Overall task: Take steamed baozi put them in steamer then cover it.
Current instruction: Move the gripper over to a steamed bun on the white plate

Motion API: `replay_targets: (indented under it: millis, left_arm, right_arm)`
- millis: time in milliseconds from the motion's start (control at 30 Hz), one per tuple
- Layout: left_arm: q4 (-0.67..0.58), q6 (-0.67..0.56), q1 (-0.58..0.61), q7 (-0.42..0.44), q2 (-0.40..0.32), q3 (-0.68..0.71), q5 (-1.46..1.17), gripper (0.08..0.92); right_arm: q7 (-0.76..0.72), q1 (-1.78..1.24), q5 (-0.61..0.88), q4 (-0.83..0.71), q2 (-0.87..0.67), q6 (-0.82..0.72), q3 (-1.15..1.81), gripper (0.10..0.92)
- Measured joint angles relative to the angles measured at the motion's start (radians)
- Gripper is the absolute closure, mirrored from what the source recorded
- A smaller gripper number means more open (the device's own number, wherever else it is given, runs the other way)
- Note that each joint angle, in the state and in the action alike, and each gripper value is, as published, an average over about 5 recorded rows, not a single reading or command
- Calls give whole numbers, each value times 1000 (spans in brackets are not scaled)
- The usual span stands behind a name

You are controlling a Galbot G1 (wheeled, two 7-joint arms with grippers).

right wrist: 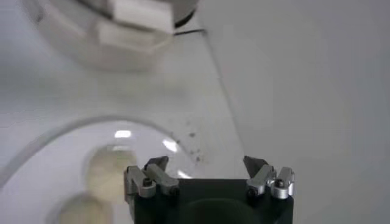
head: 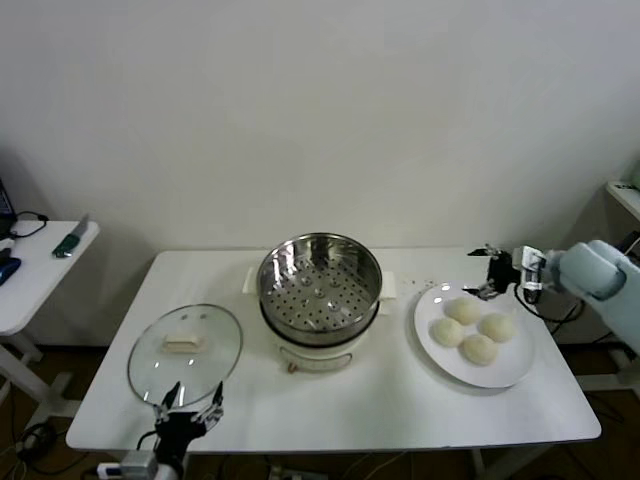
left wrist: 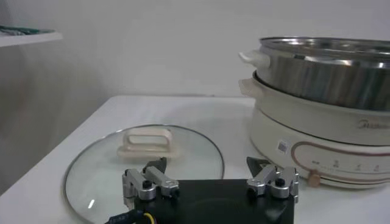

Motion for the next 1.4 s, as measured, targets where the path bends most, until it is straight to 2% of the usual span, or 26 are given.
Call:
replay_targets:
  millis: [200,467,933,1400]
  left_arm:
    - [1,-10,7,-1,-11,3,11,177]
    - [1,-17,18,-2,-21,3,21,177]
    - [1,-18,25,-2,-36,1,31,177]
    - [21,-26,28,-8,-44,-2,33,177]
  right_arm:
    - [-148,213,-26,-112,54,48,-266,203]
    - [-239,307,-51,-252,150,87,-406,203]
    - [-295,259,-61,-467,317,108,-409,203]
    - [-278,178,-130,-673,449,162,-334,203]
